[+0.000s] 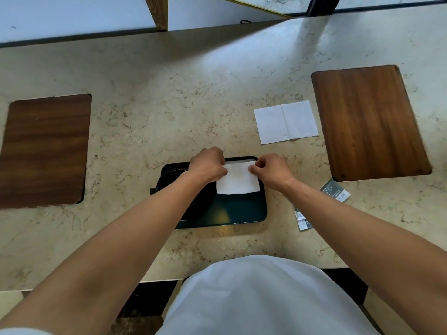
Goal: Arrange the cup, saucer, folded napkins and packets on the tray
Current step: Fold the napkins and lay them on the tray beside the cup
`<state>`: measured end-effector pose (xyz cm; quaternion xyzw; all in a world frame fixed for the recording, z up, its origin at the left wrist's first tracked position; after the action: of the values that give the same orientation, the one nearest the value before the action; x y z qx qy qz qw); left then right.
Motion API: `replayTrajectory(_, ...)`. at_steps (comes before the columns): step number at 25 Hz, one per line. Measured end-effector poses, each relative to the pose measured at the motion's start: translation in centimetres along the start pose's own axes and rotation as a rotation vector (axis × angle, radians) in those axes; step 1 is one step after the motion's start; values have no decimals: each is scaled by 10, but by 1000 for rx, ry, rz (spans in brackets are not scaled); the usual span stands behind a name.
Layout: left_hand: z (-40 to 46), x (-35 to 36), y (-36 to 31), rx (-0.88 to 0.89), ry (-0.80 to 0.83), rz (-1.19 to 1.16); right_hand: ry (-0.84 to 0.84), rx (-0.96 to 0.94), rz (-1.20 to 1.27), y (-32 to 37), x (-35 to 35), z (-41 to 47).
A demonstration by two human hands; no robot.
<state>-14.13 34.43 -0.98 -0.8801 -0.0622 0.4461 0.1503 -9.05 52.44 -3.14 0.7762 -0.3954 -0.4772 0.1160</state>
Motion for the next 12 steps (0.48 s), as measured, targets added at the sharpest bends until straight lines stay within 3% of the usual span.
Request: replayTrajectory(12, 3, -10, 8, -12, -39, -88, -29, -6, 48, -3, -5, 2)
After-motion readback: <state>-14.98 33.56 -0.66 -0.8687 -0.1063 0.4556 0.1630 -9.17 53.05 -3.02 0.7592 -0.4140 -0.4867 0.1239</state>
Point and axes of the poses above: each hand's wrist, its own z-axis towards the middle knuckle, its own x-axis out of the palm, y = z × x, the point moved 9 cm from there along z, towards the middle knuckle, and after that the axes turned 3 degrees about -y, right-handed, at the moved point
